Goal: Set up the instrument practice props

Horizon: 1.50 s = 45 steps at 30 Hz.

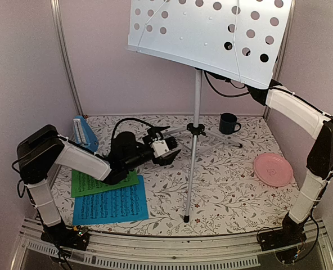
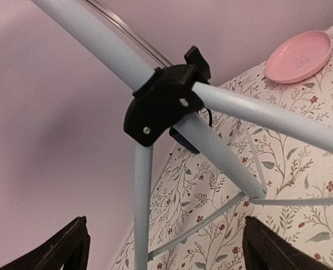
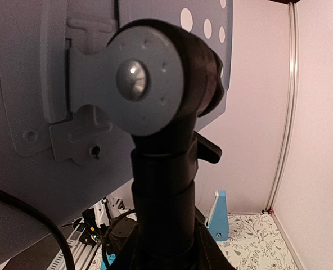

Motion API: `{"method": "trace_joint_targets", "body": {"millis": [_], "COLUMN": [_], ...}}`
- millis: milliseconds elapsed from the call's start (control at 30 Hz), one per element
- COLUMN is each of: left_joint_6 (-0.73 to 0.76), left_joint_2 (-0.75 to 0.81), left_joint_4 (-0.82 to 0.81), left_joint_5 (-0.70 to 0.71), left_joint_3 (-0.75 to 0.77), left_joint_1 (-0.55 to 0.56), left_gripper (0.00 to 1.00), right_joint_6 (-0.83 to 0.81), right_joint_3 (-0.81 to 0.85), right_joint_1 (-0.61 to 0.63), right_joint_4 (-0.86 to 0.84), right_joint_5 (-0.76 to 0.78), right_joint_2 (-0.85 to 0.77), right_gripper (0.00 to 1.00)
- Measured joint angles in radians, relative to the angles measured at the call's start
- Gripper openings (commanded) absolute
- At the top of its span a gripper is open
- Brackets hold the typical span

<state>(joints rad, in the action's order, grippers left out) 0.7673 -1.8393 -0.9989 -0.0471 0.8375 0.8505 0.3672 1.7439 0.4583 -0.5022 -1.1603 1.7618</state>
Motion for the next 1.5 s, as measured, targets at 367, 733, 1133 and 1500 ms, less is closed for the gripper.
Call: {"method": "trace_joint_targets", "body": {"millis": [367,733,1133,1500], "left_joint_6": [-0.129,-0.235,-0.351,-0.409], "left_joint_2": [0.053,0.068,0.138,0.144], "left_joint_4": [0.024,0.016,0.094,0.136], "left_joint_5": [0.007,0.083,0.119,0.115], "left_joint_3": [-0.028,-0.059,-0.071,-0.070], "left_joint_1": [-0.007,-0.027,-0.062,-0.064], "left_gripper": [0.97,0.97,0.97,0.96], "right_joint_6": [0.061,0.196,0.309,0.338], "right_joint_3": [0.063,0.223,0.233,0.035], "right_joint_1": [-0.076,-0.108,-0.108,-0.118], "right_joint_4": [-0.043,-0.168,-0.346,-0.481], "right_joint_5": [-0.032,-0.102,-0.089,-0.034], "right_joint_2": [0.107,0.254,0.288,0.233], "right_gripper": [0.00,0.02,0.58,0.92]}}
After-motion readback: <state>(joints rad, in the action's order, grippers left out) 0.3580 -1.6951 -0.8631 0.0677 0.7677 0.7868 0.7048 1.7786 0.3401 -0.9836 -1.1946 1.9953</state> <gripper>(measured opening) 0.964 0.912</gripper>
